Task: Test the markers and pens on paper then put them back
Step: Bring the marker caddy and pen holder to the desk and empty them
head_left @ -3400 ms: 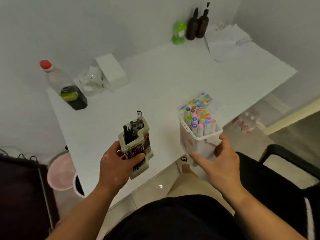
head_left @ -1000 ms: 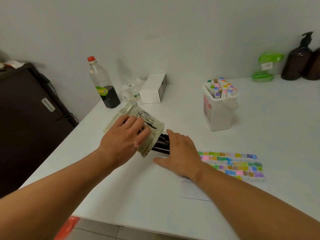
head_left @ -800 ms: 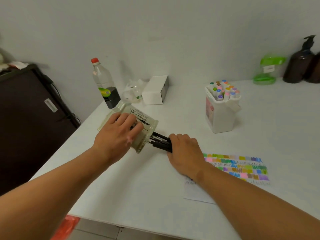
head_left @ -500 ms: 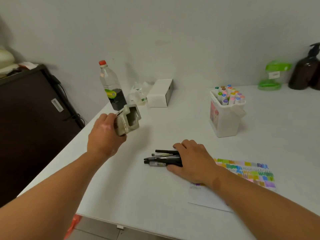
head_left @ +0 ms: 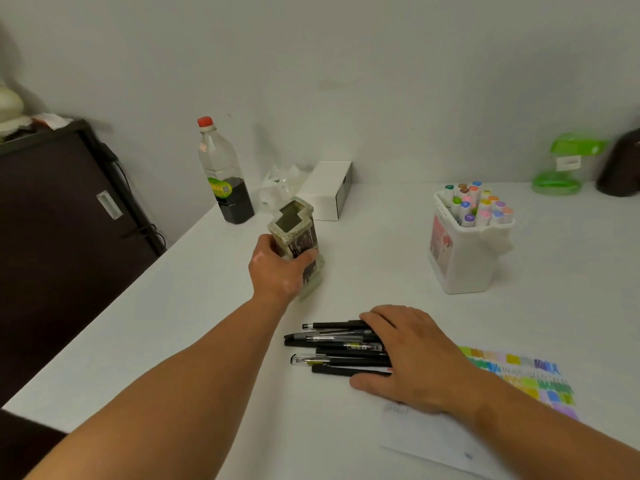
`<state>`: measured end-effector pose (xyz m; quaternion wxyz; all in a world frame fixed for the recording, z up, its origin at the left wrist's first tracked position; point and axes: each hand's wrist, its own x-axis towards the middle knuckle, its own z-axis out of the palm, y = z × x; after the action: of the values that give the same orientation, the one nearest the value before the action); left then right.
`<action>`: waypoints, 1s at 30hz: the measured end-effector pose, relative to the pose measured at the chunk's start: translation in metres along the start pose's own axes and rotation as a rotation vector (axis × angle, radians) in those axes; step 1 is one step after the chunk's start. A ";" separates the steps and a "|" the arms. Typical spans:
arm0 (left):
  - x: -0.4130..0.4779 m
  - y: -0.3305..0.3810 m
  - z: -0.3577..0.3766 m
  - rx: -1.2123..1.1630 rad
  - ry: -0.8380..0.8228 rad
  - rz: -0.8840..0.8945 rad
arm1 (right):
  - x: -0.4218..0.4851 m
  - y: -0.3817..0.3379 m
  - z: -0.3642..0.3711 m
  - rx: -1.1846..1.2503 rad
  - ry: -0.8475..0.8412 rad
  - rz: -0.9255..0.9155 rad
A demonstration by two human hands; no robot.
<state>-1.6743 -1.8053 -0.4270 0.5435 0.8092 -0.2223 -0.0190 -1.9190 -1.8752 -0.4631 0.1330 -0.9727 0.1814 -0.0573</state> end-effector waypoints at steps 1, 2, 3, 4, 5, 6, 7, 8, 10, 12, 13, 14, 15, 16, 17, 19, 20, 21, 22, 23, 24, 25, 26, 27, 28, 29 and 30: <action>0.005 0.001 0.006 -0.006 -0.002 0.002 | 0.001 0.001 0.001 0.000 0.002 -0.004; 0.011 0.001 0.011 -0.009 -0.007 0.001 | 0.004 0.002 0.001 -0.005 0.005 -0.009; 0.018 0.002 0.016 -0.009 -0.013 -0.002 | 0.007 0.003 0.002 -0.016 0.009 -0.014; 0.025 0.002 0.019 -0.006 -0.023 -0.008 | 0.011 0.004 0.003 -0.026 0.015 -0.016; 0.030 0.003 0.022 -0.001 -0.040 -0.019 | 0.015 0.006 0.003 -0.029 0.020 -0.016; 0.035 0.005 0.024 0.009 -0.062 -0.035 | 0.019 0.007 0.003 -0.028 0.023 -0.014; 0.038 0.007 0.025 0.023 -0.077 -0.054 | 0.024 0.010 0.002 -0.029 0.027 -0.016; 0.039 0.009 0.026 0.031 -0.075 -0.082 | 0.029 0.013 0.001 -0.035 0.029 -0.021; 0.030 0.015 0.023 0.020 -0.020 -0.183 | 0.037 0.018 -0.002 -0.055 0.017 -0.028; 0.002 0.014 0.014 0.052 0.007 -0.188 | 0.039 0.021 -0.006 -0.060 0.000 -0.024; -0.018 0.010 0.009 0.133 -0.015 -0.075 | 0.037 0.020 -0.009 -0.055 -0.007 -0.019; -0.041 0.004 0.004 0.247 -0.068 0.120 | 0.032 0.019 -0.011 -0.048 -0.004 -0.007; -0.064 -0.002 -0.002 0.360 -0.162 0.335 | 0.024 0.017 -0.013 -0.044 0.018 0.012; -0.081 -0.008 -0.005 0.479 -0.287 0.506 | 0.014 0.016 -0.015 -0.044 0.060 0.037; -0.092 -0.015 -0.005 0.603 -0.414 0.615 | 0.000 0.017 -0.017 -0.046 0.105 0.069; -0.103 -0.022 0.001 0.785 -0.605 0.639 | -0.031 0.022 -0.019 -0.021 0.133 0.153; -0.103 -0.023 0.006 0.823 -0.647 0.624 | -0.048 0.026 -0.019 -0.003 0.114 0.193; -0.100 -0.022 0.012 0.842 -0.656 0.630 | -0.065 0.030 -0.018 0.005 0.078 0.225; -0.097 -0.020 0.017 0.853 -0.655 0.644 | -0.080 0.036 -0.018 0.000 0.038 0.248; -0.093 -0.016 0.023 0.861 -0.658 0.656 | -0.094 0.041 -0.018 -0.010 0.011 0.261; -0.088 -0.013 0.029 0.872 -0.668 0.664 | -0.106 0.048 -0.019 -0.018 0.001 0.272; -0.082 -0.009 0.035 0.886 -0.676 0.670 | -0.117 0.055 -0.023 -0.022 0.000 0.285; -0.077 -0.006 0.042 0.904 -0.682 0.676 | -0.128 0.063 -0.027 -0.026 0.001 0.302; -0.072 -0.003 0.049 0.921 -0.686 0.683 | -0.137 0.070 -0.031 -0.032 0.002 0.317; -0.066 -0.001 0.056 0.928 -0.689 0.689 | -0.144 0.078 -0.035 -0.036 0.001 0.329; -0.062 0.001 0.063 0.929 -0.691 0.691 | -0.151 0.084 -0.038 -0.036 0.000 0.340; -0.058 0.002 0.069 0.929 -0.693 0.688 | -0.157 0.091 -0.041 -0.031 0.002 0.349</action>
<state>-1.7461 -1.8445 -0.4656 0.0115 0.7892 -0.6140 -0.0055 -2.1015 -1.9087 -0.4593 0.1255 -0.9284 0.3484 -0.0314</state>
